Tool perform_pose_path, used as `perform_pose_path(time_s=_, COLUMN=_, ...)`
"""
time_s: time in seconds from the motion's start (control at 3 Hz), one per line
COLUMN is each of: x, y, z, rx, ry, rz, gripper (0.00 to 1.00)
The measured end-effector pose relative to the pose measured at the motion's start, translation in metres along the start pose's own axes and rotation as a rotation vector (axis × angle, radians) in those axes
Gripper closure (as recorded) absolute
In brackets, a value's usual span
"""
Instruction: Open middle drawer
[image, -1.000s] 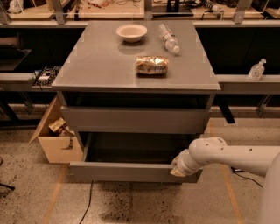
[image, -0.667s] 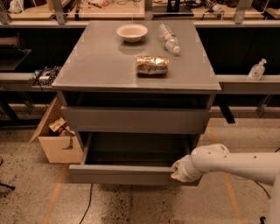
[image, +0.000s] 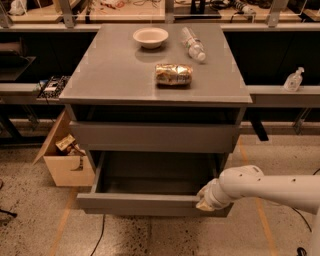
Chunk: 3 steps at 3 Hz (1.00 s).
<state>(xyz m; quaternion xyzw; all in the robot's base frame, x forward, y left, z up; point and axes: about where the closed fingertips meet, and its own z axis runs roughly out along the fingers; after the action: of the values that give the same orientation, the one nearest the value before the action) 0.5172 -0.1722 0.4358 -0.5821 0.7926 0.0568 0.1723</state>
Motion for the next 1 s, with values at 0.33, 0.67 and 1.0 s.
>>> perform_pose_path(time_s=0.33, x=0.0104, y=0.025, z=0.0021, rx=-0.001, ry=-0.004, rz=0.024, gripper=1.0)
perform_pose_path(time_s=0.67, x=0.0082, y=0.0243, z=-0.0042, rx=-0.001, ry=-0.004, rz=0.024, gripper=1.0)
perform_pose_path(time_s=1.0, x=0.0078, y=0.0242, z=-0.0053, rx=-0.001, ry=-0.004, rz=0.024, gripper=1.0)
